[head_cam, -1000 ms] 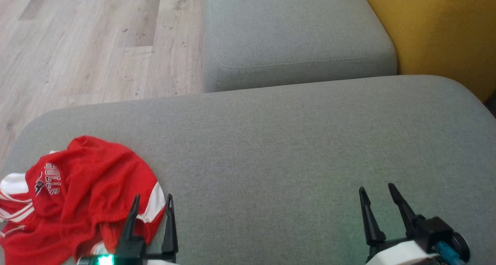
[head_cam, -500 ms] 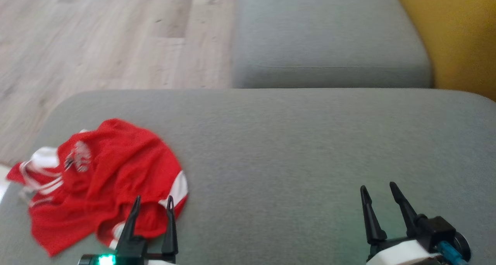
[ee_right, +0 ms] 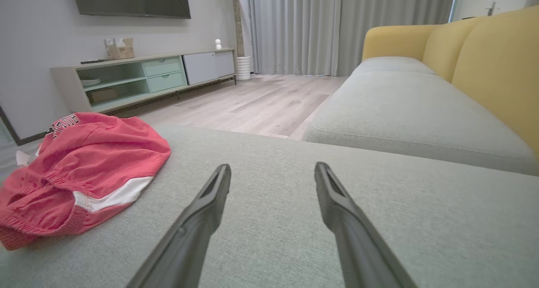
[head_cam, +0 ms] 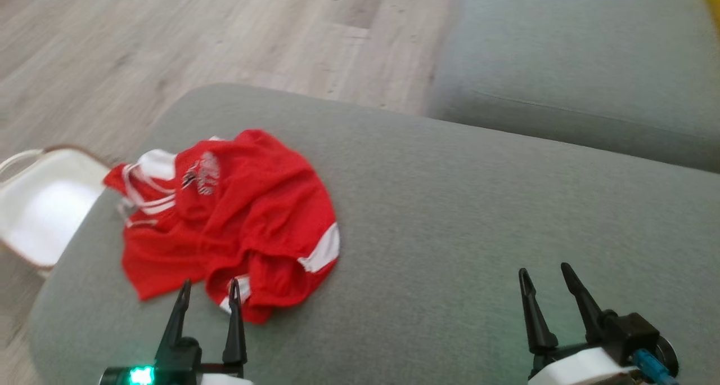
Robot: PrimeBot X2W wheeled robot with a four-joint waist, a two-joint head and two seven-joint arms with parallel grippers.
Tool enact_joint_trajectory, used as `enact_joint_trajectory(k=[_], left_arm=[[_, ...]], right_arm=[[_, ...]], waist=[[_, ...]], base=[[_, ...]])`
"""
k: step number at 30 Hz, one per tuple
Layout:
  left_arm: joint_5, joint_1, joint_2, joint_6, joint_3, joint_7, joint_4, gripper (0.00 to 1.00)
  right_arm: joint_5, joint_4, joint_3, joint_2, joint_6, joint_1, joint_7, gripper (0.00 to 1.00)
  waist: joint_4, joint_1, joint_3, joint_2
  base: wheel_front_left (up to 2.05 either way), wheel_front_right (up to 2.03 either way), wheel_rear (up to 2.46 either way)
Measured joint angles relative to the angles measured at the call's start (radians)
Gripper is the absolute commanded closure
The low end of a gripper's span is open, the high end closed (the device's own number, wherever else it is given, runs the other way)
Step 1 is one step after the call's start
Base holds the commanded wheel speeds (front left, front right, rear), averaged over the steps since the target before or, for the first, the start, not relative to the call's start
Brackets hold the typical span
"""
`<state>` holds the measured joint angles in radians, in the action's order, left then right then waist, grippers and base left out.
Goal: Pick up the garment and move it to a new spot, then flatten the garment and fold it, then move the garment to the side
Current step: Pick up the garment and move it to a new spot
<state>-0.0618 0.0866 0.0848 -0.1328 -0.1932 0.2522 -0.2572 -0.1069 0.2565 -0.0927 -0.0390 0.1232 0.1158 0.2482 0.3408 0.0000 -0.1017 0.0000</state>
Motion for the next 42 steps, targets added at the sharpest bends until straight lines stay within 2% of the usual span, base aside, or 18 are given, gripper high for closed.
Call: enact_joint_trajectory(k=[6,13,21,25,27,31,33,34,38,42], left_arm=[[0.000,0.000,0.000,0.002,0.010,0.000,0.007,0.00],[0.010,-0.017,0.015,0.010,0.032,0.000,0.032,0.00],[0.040,-0.212,0.047,0.020,0.038,-0.007,0.110,0.00],[0.056,-0.308,0.072,0.033,0.038,-0.064,0.119,0.00],[0.053,-0.397,0.080,0.053,0.039,-0.119,0.105,0.00],[0.033,-0.596,0.072,0.090,0.032,-0.222,0.025,0.00],[0.027,-0.681,0.064,0.099,0.028,-0.275,-0.048,0.00],[0.035,-0.754,0.058,0.099,0.016,-0.330,-0.139,0.00],[0.058,-0.857,0.051,0.102,-0.010,-0.457,-0.344,0.00],[0.058,-0.902,0.042,0.117,-0.016,-0.538,-0.523,0.00]], right_arm=[[0.000,0.000,-0.001,0.000,0.000,-0.001,0.000,0.00],[0.003,-0.004,-0.004,0.000,0.000,-0.001,0.000,0.00],[0.060,-0.025,0.012,-0.001,0.000,-0.002,0.000,0.00],[0.073,-0.040,0.011,-0.029,0.000,-0.010,0.000,0.00],[0.074,-0.047,0.012,-0.063,0.000,-0.030,0.000,0.00],[0.074,-0.065,0.014,-0.126,0.000,-0.075,0.000,0.00],[0.074,-0.072,0.011,-0.158,0.000,-0.083,0.001,0.00],[0.074,-0.079,0.006,-0.188,0.000,-0.087,0.002,0.00],[0.073,-0.098,0.003,-0.233,0.000,-0.089,0.002,0.00],[0.065,-0.111,-0.004,-0.268,0.000,-0.106,0.002,0.00]], waist=[[0.052,0.0000,0.011,0.0000],[0.058,0.0000,0.027,0.0000],[0.058,0.0001,0.101,0.0000],[0.059,0.0000,0.145,0.0000],[0.059,0.0002,0.180,0.0000],[0.059,0.0002,0.250,0.0000],[0.060,0.0003,0.285,0.0000],[0.062,0.0003,0.320,0.0000],[0.068,0.0004,0.381,0.0000],[0.073,0.0002,0.431,0.0000]], base=[[0.00,0.00,0.00],[0.00,0.00,0.00],[0.00,0.00,0.00],[0.00,0.00,0.00],[0.00,0.00,0.00],[0.00,0.00,0.00],[0.00,0.00,0.00],[0.00,0.00,0.00],[0.00,0.00,0.00],[0.00,0.00,0.00]])
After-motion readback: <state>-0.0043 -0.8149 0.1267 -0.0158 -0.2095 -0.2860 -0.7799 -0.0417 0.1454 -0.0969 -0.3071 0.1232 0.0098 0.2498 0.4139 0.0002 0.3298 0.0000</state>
